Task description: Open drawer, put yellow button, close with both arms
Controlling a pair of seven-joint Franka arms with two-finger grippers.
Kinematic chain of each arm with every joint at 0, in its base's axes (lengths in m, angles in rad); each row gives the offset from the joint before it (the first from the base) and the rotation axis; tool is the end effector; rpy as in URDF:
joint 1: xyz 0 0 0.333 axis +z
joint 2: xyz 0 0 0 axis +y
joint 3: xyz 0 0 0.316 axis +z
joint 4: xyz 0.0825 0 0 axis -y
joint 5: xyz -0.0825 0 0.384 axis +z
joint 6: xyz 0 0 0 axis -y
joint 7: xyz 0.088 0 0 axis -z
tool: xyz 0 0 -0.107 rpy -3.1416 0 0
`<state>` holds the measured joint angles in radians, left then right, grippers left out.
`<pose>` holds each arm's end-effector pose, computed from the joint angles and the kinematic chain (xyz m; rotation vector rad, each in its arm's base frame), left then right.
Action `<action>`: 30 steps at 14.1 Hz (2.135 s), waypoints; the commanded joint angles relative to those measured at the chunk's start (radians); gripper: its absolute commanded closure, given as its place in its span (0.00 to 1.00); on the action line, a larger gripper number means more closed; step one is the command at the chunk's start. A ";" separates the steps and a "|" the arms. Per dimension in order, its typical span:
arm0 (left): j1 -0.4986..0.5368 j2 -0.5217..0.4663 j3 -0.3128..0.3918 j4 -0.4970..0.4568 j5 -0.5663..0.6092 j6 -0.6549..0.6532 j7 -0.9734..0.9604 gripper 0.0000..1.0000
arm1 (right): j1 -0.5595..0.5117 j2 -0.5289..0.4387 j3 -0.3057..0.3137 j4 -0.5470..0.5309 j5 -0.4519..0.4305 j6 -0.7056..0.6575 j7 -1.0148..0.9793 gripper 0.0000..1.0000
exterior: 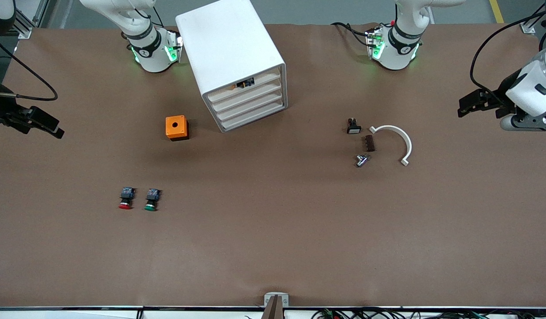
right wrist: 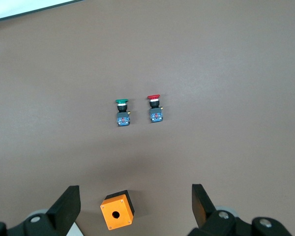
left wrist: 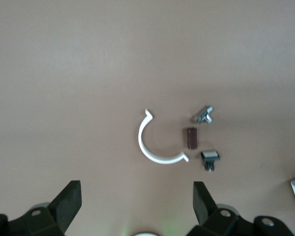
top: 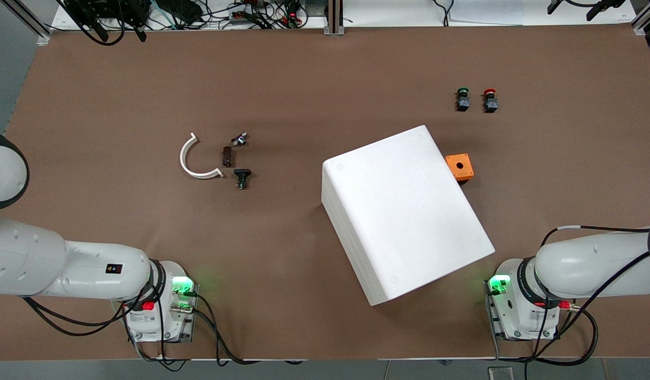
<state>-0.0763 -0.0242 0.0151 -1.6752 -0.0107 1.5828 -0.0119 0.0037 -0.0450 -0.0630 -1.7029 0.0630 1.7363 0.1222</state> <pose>0.5436 -0.0344 0.5896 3.1303 -0.0764 -0.1074 0.5534 -0.0278 0.6015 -3.0578 0.2906 -0.1171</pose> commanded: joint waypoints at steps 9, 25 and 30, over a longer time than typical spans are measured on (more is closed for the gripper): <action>0.035 0.041 -0.020 0.100 0.009 0.020 0.001 0.00 | -0.004 0.007 0.000 0.019 -0.005 -0.014 0.005 0.00; 0.033 0.035 -0.041 0.108 0.012 -0.003 -0.017 0.00 | -0.005 0.007 -0.001 0.019 -0.005 -0.017 0.002 0.00; 0.035 0.036 -0.041 0.106 0.011 -0.003 -0.017 0.00 | -0.007 0.007 -0.003 0.017 -0.003 -0.015 -0.013 0.00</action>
<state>-0.0513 0.0167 -0.0180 -1.5770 -0.0100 1.5969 -0.0331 0.0031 -0.0450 -0.0666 -1.7029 0.0630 1.7349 0.1198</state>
